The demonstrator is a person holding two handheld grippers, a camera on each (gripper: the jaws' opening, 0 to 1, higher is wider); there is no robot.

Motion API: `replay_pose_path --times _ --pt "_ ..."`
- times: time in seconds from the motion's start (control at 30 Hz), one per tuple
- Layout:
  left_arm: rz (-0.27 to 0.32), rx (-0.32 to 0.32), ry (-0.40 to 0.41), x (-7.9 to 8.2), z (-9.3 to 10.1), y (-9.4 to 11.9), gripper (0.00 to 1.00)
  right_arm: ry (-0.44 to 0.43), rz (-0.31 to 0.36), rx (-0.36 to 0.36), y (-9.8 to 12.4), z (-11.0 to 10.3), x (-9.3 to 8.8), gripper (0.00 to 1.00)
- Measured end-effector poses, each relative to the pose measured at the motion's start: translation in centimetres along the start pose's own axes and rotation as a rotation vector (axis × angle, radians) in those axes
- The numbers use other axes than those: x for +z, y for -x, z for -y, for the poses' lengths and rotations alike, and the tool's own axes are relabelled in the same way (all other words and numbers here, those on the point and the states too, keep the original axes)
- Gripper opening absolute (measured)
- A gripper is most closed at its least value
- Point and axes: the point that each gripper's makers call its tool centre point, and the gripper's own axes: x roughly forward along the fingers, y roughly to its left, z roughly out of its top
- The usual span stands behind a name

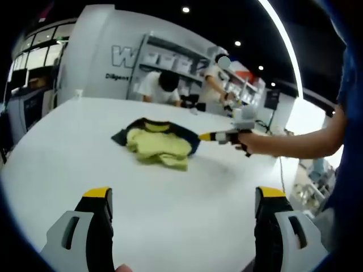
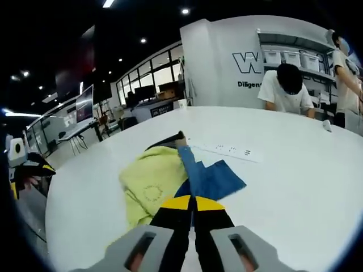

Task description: Fold the garment on the visible template until the final outline fits inside the template.

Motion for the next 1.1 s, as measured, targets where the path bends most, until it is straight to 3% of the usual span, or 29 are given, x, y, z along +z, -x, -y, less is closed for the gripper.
replay_pose_path --times 0.13,0.17,0.23,0.37,0.4,0.53,0.67,0.77,0.87,1.03,1.1 --pt "-0.003 -0.03 -0.012 -0.1 1.1 -0.1 0.99 -0.005 -0.009 0.016 3.2 -2.2 -1.4 0.0" --pt "-0.005 -0.035 -0.015 -0.2 1.3 -0.2 0.99 0.018 -0.035 0.023 5.0 -3.5 -3.1 0.0" --pt "-0.01 -0.046 -0.016 -0.3 1.5 -0.1 0.99 0.017 -0.052 0.038 6.7 -4.5 -4.4 0.0" --pt "-0.012 -0.056 -0.02 -0.4 1.6 -0.1 0.99 -0.023 -0.058 0.048 8.5 -5.3 -5.7 0.0" --pt "-0.014 -0.059 -0.022 -0.5 1.7 -0.2 0.99 -0.052 -0.076 0.043 10.3 -5.9 -7.2 0.0" --pt "-0.017 -0.091 -0.028 -0.5 2.4 -0.5 0.99 -0.088 -0.123 0.022 14.3 -6.3 -10.6 0.0" --pt "-0.019 -0.106 -0.038 -0.5 2.8 -0.9 0.99 -0.103 -0.145 -0.003 16.5 -6.1 -11.9 0.0" --pt "-0.03 -0.143 -0.054 -0.4 3.6 -2.0 0.98 -0.132 -0.17 -0.083 19.8 -3.6 -13.8 0.0" --pt "-0.029 -0.165 -0.071 -0.1 4.0 -2.5 0.98 -0.129 -0.178 -0.139 21.0 -1.5 -14.0 0.0" --pt "-0.036 -0.203 -0.095 0.6 4.8 -4.2 0.95 -0.096 -0.184 -0.213 21.0 2.3 -13.6 0.0" --pt "-0.05 -0.22 -0.121 0.8 5.0 -5.5 0.94 -0.081 -0.185 -0.244 20.2 3.3 -12.5 0.0"
